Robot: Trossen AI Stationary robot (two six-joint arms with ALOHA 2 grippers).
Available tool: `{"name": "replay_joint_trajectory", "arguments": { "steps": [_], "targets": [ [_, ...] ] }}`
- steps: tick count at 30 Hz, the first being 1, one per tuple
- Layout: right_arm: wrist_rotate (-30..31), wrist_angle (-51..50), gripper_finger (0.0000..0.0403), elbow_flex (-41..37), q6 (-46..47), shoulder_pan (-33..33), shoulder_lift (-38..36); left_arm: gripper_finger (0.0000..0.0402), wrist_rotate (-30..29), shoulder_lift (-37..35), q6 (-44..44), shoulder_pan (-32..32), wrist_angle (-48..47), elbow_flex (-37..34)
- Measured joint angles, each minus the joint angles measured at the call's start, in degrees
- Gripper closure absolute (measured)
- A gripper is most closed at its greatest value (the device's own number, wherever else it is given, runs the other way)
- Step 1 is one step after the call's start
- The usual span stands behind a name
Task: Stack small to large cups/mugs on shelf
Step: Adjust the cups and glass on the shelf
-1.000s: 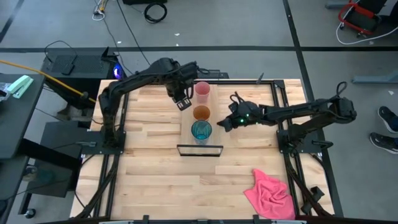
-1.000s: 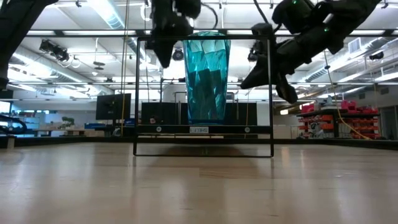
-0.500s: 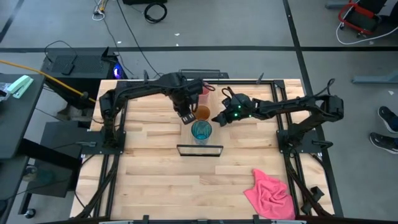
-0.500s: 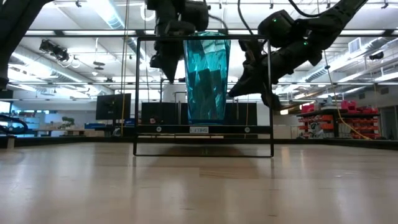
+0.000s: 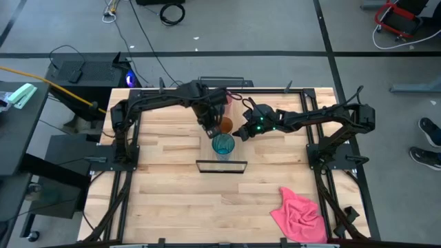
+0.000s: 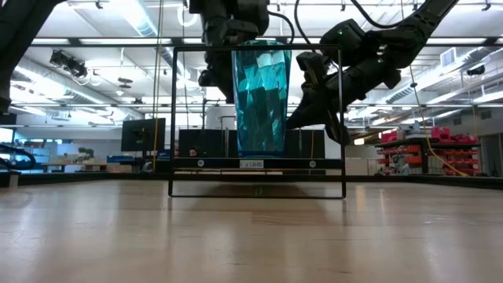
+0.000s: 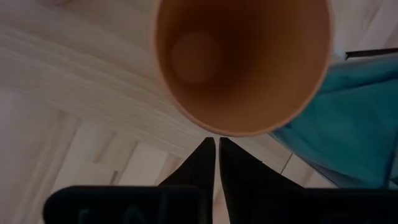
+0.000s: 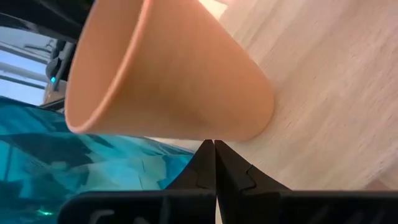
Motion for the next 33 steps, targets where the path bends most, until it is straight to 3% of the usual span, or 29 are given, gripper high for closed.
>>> {"name": "replay_joint_trajectory", "arguments": {
  "steps": [33],
  "targets": [
    [-1.11, 2.24, 0.0403, -0.07, -1.30, -4.71, 0.00, 0.0381, -0.01, 0.02, -1.51, 3.68, 1.41, 0.00]
  ]
}}
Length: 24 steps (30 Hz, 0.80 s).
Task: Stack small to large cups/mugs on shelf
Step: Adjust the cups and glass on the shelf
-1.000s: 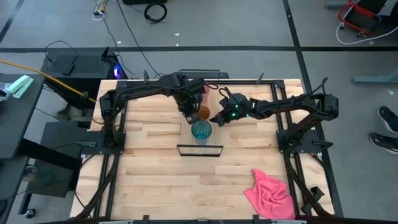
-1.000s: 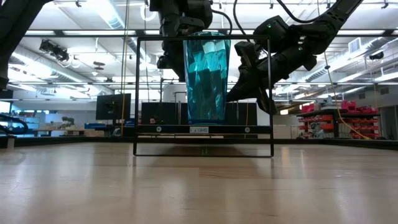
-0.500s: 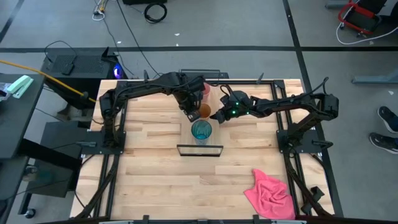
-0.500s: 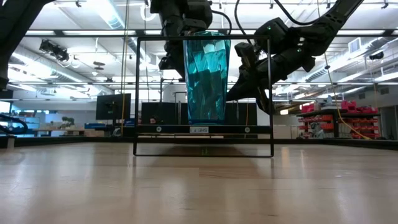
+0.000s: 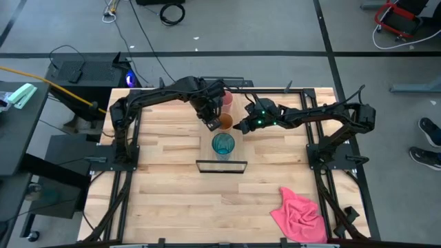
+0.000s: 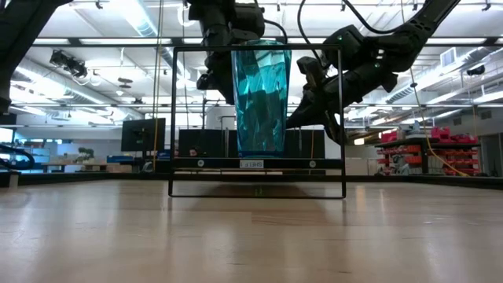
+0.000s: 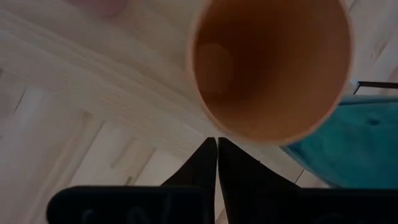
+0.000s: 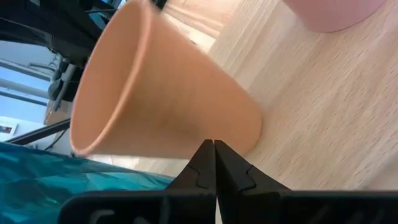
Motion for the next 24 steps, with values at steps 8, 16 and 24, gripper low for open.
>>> {"name": "replay_joint_trajectory", "arguments": {
  "steps": [8, 16, 24],
  "targets": [
    [-1.48, -0.96, 0.0403, 0.00, 0.20, 2.02, 0.00, 0.0384, 2.59, 0.00, -0.89, -0.82, -2.12, 0.02],
    [-0.35, 0.24, 0.0403, 0.00, 0.44, 3.00, 0.00, 0.0386, 4.73, 0.10, -1.53, -1.17, 2.28, -2.12],
    [0.80, 1.38, 0.0403, 0.00, 0.70, 2.89, 0.00, 0.0382, 4.96, 0.33, -1.90, -1.06, 4.76, -2.14]
  ]
}}
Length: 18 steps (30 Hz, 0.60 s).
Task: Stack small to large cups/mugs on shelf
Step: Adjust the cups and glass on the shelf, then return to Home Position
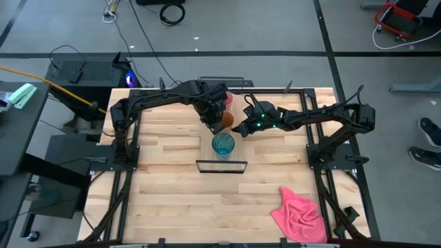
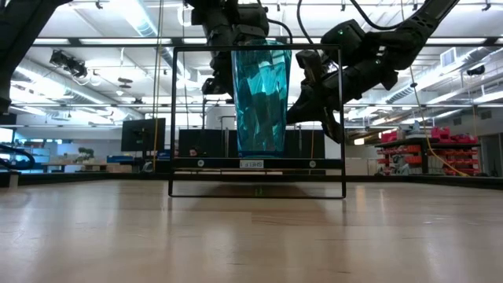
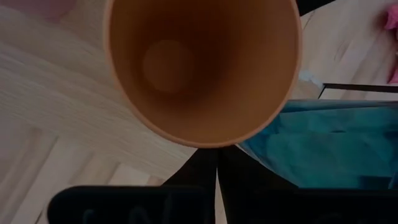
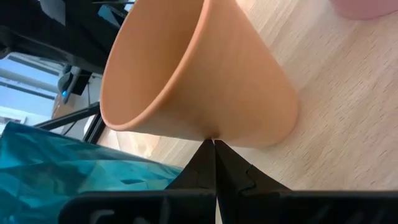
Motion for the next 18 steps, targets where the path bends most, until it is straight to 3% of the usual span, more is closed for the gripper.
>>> {"name": "replay_joint_trajectory", "arguments": {
  "steps": [12, 18],
  "targets": [
    [0.22, -0.96, 0.0403, 0.00, -0.17, -0.22, 0.00, 0.0384, 0.00, 0.00, -0.04, 0.04, -0.71, 0.00],
    [-2.84, -2.17, 0.0402, 0.00, 0.24, -0.22, -0.55, 0.0377, 0.38, -0.24, -0.07, 0.04, -2.89, 0.80]
  ]
}}
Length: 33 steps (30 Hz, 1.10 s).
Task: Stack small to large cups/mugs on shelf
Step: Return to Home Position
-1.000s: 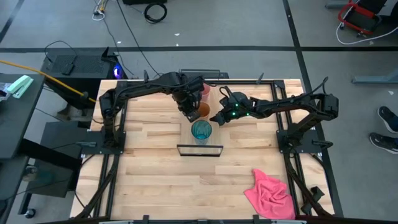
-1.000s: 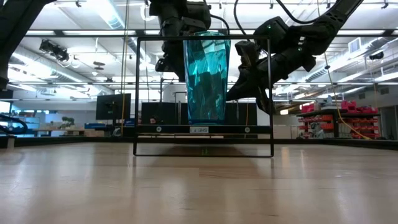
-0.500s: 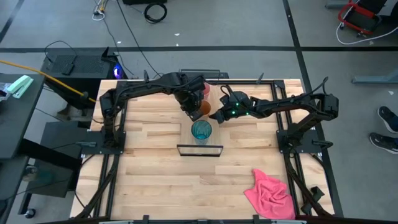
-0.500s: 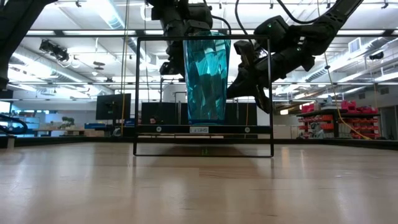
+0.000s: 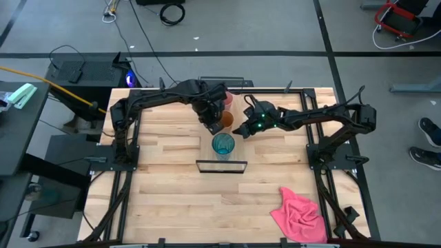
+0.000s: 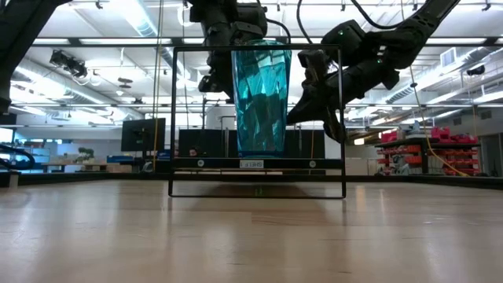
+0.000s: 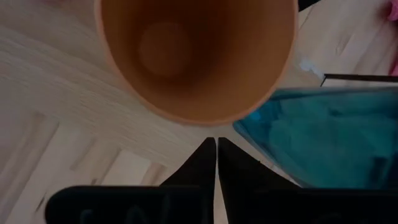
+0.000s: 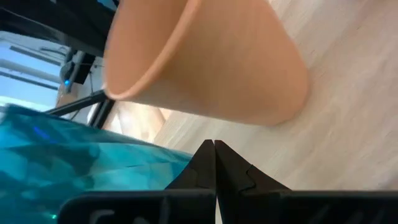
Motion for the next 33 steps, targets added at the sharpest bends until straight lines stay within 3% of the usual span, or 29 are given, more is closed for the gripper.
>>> {"name": "replay_joint_trajectory", "arguments": {
  "steps": [10, 22, 27, 33],
  "targets": [
    [-0.82, -9.37, 0.0401, 0.01, 0.15, 0.00, -12.72, 0.0389, 0.00, -0.09, 3.59, 0.56, -8.47, 9.32],
    [5.50, -17.42, 0.0394, 0.02, -0.41, -0.07, -30.93, 0.0370, -5.05, -0.15, 9.79, 6.81, -19.54, 31.67],
    [5.78, -17.48, 0.0392, 0.02, -0.48, 0.03, -35.60, 0.0379, -6.72, -8.23, 10.61, 10.92, -15.35, 26.37],
    [5.24, -17.44, 0.0391, 0.02, 0.18, 0.72, -39.97, 0.0385, -14.54, -16.07, 10.20, 12.92, -15.63, 24.40]
  ]
}}
